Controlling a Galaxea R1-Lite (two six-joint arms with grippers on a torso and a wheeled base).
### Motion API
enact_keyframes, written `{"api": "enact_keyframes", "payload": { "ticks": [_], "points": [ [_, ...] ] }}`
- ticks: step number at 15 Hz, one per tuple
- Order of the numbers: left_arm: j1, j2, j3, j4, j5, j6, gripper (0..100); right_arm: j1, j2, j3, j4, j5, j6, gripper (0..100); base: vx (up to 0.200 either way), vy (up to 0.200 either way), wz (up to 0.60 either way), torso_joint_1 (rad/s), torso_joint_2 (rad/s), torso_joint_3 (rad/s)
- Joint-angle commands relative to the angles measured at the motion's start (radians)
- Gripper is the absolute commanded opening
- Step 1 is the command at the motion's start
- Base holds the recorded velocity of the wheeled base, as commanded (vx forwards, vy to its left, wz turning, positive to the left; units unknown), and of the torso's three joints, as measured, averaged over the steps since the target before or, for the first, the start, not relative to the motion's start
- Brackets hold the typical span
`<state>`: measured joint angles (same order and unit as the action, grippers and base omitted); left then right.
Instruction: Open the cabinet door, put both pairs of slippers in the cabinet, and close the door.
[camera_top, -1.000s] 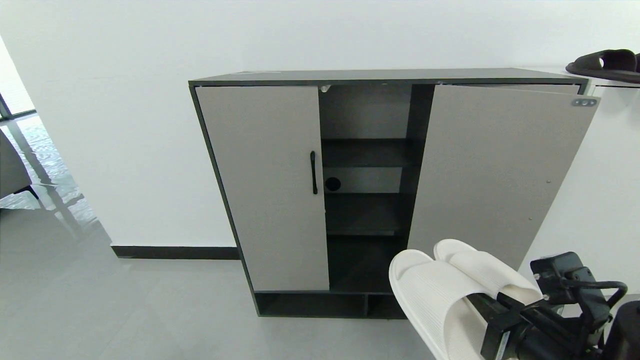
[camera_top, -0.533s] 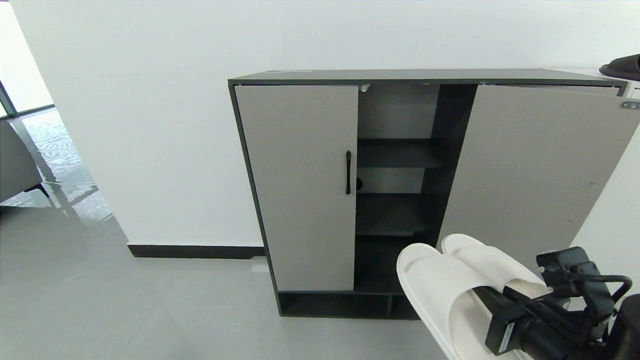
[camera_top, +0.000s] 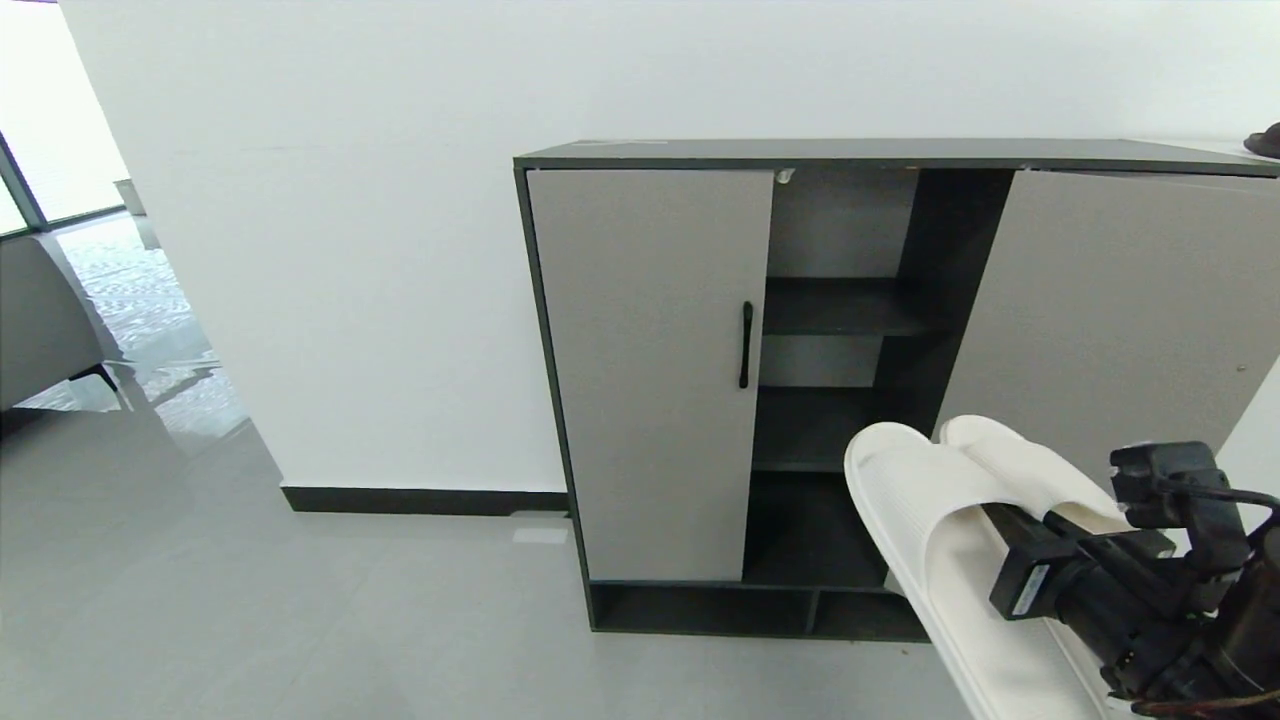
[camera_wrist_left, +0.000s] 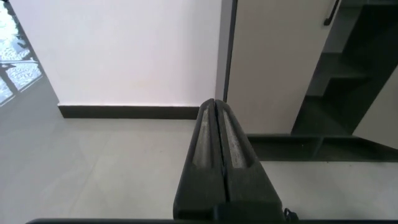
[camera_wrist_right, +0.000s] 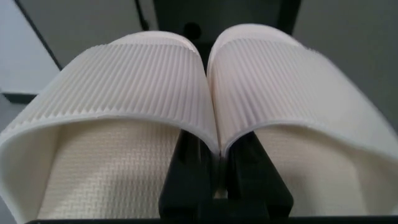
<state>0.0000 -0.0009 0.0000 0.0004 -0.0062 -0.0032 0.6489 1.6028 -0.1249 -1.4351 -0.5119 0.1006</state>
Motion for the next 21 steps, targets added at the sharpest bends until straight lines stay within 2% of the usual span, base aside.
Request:
{"api": "enact_keyframes", "payload": {
  "ticks": [1,4,8,12,15,16,18,21],
  "points": [
    [0.0,0.002,0.0,0.0,0.0,0.0,0,-0.038,0.066,0.011,-0.053,-0.002,-0.013,0,0.2,0.0,0.0,-0.002,0.0,-0.002],
    [0.0,0.002,0.0,0.0,0.0,0.0,0,-0.045,0.114,0.024,-0.136,0.0,-0.015,0,0.2,0.0,0.0,-0.002,0.0,-0.001],
    [0.0,0.002,0.0,0.001,-0.001,0.0,0,-0.058,0.128,0.004,-0.136,0.001,-0.061,0,0.2,0.0,0.0,0.002,0.0,0.004],
    [0.0,0.002,0.0,0.0,-0.001,0.003,0,-0.134,0.172,-0.202,-0.131,0.021,-0.173,0,0.2,0.0,0.0,0.004,0.0,0.0],
    [0.0,0.002,0.0,0.0,-0.001,0.002,0,-0.193,0.221,-0.417,0.03,0.072,-0.177,0,0.2,0.0,0.0,0.004,0.0,0.001],
    [0.0,0.002,0.0,0.0,-0.001,0.002,0,-0.204,0.229,-0.45,0.056,0.082,-0.177,0,0.0,0.0,0.0,0.0,0.0,0.0],
    [0.0,0.002,0.0,0.0,-0.001,-0.001,0,-0.226,0.276,-0.613,0.153,0.098,-0.176,0,0.0,0.0,0.0,0.0,0.0,0.0],
    [0.0,0.002,0.0,0.0,-0.001,-0.001,0,-0.249,0.321,-0.749,0.266,0.125,-0.174,0,0.0,0.0,0.0,0.0,0.0,0.0]
  ]
}}
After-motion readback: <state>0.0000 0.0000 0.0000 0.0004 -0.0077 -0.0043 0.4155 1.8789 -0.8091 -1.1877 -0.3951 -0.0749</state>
